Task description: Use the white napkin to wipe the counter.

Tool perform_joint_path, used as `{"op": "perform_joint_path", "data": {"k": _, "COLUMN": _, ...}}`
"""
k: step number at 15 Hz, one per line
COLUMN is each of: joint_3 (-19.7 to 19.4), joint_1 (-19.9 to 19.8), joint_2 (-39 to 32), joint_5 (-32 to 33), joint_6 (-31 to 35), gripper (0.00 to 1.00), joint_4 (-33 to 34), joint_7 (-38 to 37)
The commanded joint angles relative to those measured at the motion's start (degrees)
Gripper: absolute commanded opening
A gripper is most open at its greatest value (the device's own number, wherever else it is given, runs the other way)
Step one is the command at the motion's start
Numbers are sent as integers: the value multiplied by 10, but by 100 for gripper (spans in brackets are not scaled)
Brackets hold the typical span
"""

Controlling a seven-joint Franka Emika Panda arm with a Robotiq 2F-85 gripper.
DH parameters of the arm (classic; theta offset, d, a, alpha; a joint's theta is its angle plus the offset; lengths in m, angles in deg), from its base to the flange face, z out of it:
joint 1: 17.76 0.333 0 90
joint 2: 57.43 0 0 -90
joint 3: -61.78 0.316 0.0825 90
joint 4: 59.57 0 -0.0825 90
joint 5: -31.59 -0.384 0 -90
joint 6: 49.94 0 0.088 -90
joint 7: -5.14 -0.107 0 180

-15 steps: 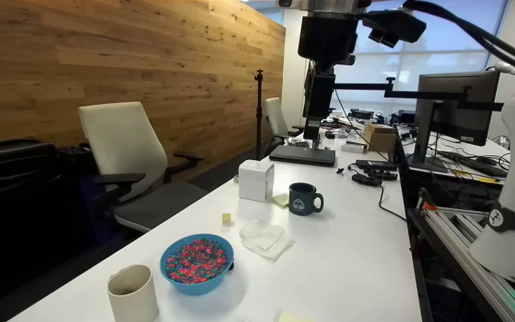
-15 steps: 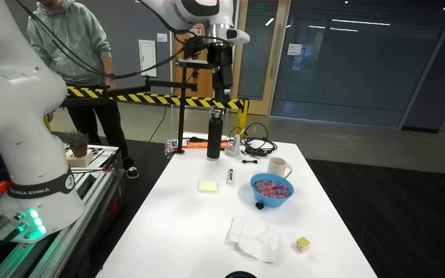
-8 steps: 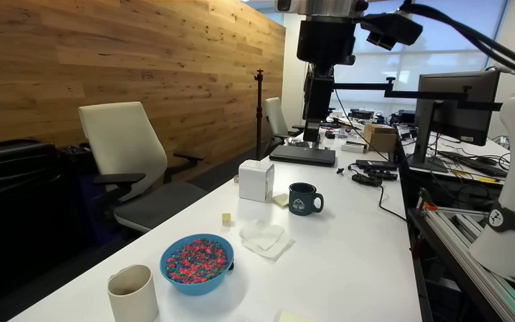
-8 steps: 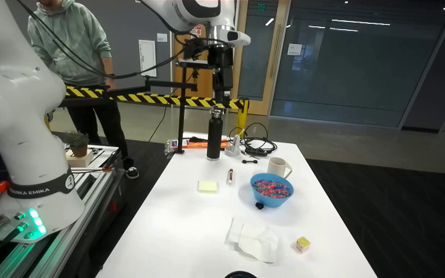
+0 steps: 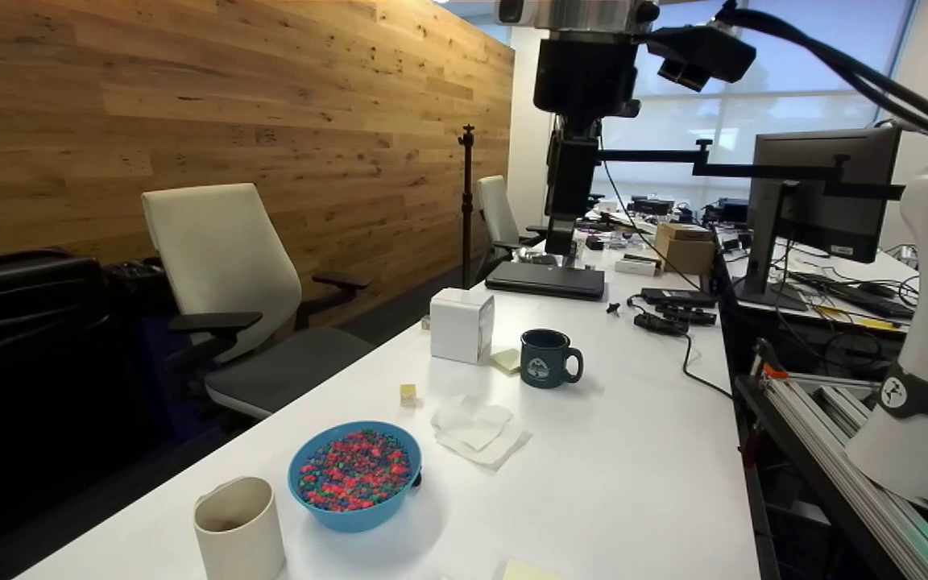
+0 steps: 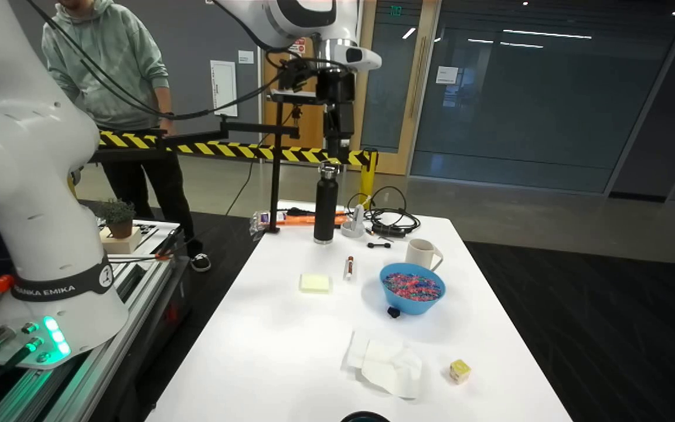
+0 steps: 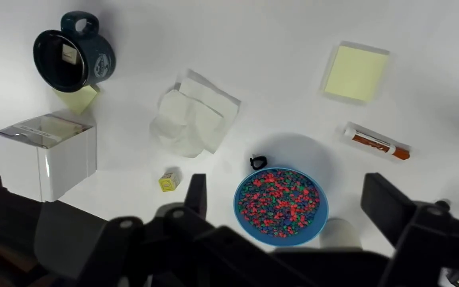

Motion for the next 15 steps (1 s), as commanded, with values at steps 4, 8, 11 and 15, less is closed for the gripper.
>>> {"op": "perform_joint_path", "data": {"k": 4, "joint_3": -14, "joint_1": 10, "joint_2": -33, "joint_5": -9, "joint_6": -18, "gripper": 100, "joint_4": 23, "joint_7": -11}}
{"op": "perform_joint_path", "data": {"k": 8, "joint_3": -17, "joint_1": 11, "joint_2": -55, "joint_5": -12, "joint_6": -32, "gripper": 100, "joint_4": 42, "joint_7": -29}}
{"op": "perform_joint_path", "data": {"k": 11, "joint_3": -22, "joint_1": 12, "joint_2": -72, "joint_5": -21, "joint_6": -50, "gripper": 100, "joint_4": 64, "joint_7": -37}}
{"op": "perform_joint_path", "data": {"k": 15, "joint_3": -31, "joint_1": 16, "joint_2": -100, "joint_5": -55, "joint_6": -102, "gripper": 100, "joint_4": 105, "joint_7": -25}}
